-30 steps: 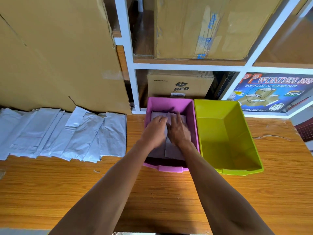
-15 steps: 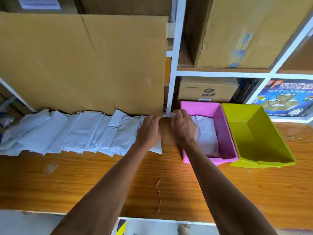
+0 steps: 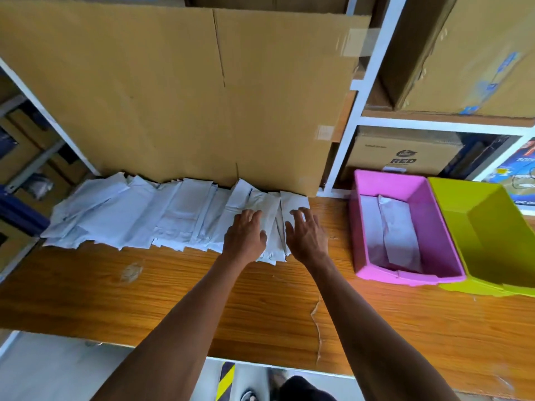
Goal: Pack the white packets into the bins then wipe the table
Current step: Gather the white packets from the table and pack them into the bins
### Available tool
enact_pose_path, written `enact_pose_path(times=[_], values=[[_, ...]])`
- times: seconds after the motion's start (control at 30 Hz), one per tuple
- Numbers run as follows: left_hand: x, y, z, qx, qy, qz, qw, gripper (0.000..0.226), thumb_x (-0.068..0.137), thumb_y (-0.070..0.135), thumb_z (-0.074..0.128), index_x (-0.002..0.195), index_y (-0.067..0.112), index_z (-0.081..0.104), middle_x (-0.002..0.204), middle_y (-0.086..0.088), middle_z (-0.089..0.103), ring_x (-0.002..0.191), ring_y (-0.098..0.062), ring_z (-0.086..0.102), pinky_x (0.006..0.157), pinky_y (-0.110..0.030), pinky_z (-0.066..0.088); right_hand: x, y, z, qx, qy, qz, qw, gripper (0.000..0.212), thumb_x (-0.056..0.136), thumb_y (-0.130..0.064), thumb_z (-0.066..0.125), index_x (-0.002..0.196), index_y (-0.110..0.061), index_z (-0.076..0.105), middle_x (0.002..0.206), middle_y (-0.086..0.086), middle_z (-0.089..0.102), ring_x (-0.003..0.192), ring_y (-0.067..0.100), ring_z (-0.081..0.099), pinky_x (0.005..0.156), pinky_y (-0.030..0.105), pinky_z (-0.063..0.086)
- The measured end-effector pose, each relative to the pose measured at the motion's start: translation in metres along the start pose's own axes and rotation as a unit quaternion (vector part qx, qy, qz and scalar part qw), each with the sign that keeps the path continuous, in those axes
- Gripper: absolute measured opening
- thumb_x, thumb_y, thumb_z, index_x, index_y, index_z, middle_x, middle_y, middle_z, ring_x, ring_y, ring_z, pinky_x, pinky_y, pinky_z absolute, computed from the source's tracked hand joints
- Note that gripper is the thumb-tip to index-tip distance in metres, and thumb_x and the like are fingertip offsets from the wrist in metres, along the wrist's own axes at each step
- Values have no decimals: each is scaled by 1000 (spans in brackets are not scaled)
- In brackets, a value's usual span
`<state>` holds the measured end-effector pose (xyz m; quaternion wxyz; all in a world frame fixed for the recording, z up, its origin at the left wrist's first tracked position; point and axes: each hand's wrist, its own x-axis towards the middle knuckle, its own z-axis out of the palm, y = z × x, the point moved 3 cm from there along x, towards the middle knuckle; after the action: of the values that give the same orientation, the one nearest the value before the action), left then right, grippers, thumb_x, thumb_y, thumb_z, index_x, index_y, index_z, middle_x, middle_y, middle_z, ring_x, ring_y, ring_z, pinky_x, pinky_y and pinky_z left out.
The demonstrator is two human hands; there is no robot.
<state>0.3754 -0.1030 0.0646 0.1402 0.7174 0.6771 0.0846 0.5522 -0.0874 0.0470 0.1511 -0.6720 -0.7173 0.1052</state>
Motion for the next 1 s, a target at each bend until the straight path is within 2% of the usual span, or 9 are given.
enact_pose_path(times=[0.13, 0.37, 0.47, 0.57, 0.73, 0.87, 1.0], values=[[20, -12, 9, 5, -24, -2, 1000, 68, 106, 46, 52, 167, 33, 23, 173, -4, 21, 155, -31, 26, 115, -52, 39, 21, 2, 21, 9, -51, 15, 999, 56, 108, -55, 37, 156, -27, 35, 168, 7, 27, 149, 32, 33, 111, 55, 44], [69, -26, 36, 24, -16, 31, 999, 73, 104, 61, 46, 168, 38, 17, 177, -4, 8, 159, -33, 17, 117, -55, 38, 65, 19, 62, 4, -115, 50, 992, 65, 106, -65, 31, 164, -37, 18, 175, 7, 1, 156, 45, 12, 119, 66, 27], [84, -32, 47, 21, 1, 34, 999, 72, 103, 65, 39, 168, 43, 13, 178, -1, 3, 160, -34, 15, 119, -55, 35, 77, 29, 78, 9, -111, 47, 993, 70, 104, -69, 32, 165, -42, 12, 175, 7, -3, 154, 49, 12, 118, 71, 23], [92, -37, 62, 12, 16, 40, 999, 72, 101, 70, 29, 167, 48, 9, 178, 1, -2, 162, -35, 9, 126, -54, 25, 83, 39, 96, 8, -114, 36, 993, 70, 104, -71, 29, 166, -48, 5, 176, 5, -7, 157, 48, 6, 122, 69, 15], [94, -40, 81, 25, 21, 41, 999, 71, 103, 70, 28, 168, 44, 15, 178, -1, 2, 162, -35, 6, 129, -56, 15, 81, 38, 111, 17, -94, 29, 995, 66, 104, -69, 17, 165, -49, -1, 176, -1, -16, 160, 44, -5, 126, 67, 3], [95, -40, 86, 39, 34, 60, 997, 74, 103, 67, 36, 168, 38, 18, 178, -6, 5, 164, -34, 2, 130, -56, 13, 79, 38, 113, 16, -91, 40, 995, 61, 109, -63, 20, 165, -50, -1, 175, -3, -18, 160, 43, -9, 127, 66, 3], [97, -36, 84, 60, 12, 67, 996, 79, 99, 68, 40, 168, 39, 16, 178, -8, 6, 162, -36, 7, 129, -56, 14, 74, 33, 106, -1, -93, 63, 994, 63, 107, -66, 24, 165, -50, 1, 176, 2, -16, 159, 46, -2, 125, 64, 16]])
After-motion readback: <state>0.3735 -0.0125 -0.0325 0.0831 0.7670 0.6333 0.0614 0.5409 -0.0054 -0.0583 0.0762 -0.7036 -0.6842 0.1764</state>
